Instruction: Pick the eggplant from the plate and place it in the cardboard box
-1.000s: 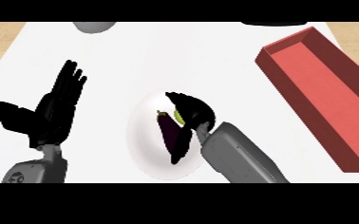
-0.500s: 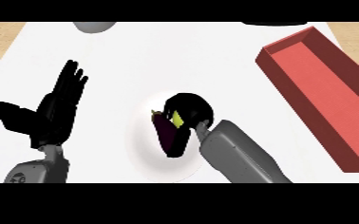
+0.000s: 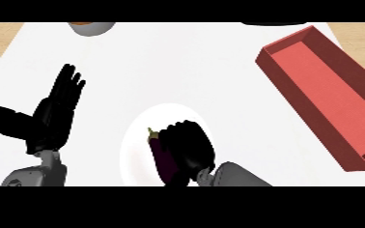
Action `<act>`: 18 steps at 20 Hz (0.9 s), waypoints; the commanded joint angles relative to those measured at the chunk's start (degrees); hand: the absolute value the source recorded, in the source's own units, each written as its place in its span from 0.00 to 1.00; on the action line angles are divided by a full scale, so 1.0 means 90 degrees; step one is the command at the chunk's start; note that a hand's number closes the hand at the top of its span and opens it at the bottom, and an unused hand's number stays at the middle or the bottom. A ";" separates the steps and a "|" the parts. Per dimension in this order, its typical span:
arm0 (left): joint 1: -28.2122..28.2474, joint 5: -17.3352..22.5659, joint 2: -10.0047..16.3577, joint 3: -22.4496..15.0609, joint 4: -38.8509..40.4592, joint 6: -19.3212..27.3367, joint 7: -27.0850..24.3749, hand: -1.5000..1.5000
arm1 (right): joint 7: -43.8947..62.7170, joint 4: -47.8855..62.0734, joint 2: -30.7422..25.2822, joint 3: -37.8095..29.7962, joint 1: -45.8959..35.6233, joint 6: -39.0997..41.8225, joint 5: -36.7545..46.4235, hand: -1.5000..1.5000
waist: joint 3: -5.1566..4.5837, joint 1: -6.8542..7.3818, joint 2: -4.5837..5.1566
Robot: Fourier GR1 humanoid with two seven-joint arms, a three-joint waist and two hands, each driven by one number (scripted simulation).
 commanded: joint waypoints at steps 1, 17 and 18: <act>-0.0192 -0.0024 -0.0050 -0.0041 0.0015 0.0064 0.0134 0.50 | 0.0358 -0.1216 -0.0425 0.0852 0.0618 -0.0331 0.1056 1.00 | 0.0000 -0.0020 0.0024; -0.0005 -0.0094 -0.0029 0.0102 0.0123 -0.0014 -0.0195 0.50 | 0.2251 -0.5206 -0.0126 0.0005 0.0647 0.1050 0.2415 1.00 | -0.0004 0.0001 0.0047; 0.0222 -0.0057 -0.0113 -0.0087 -0.0120 -0.0096 -0.0060 0.50 | 0.2370 -0.5064 0.0069 -0.0135 0.0537 0.1082 0.2573 1.00 | -0.0003 0.0061 0.0045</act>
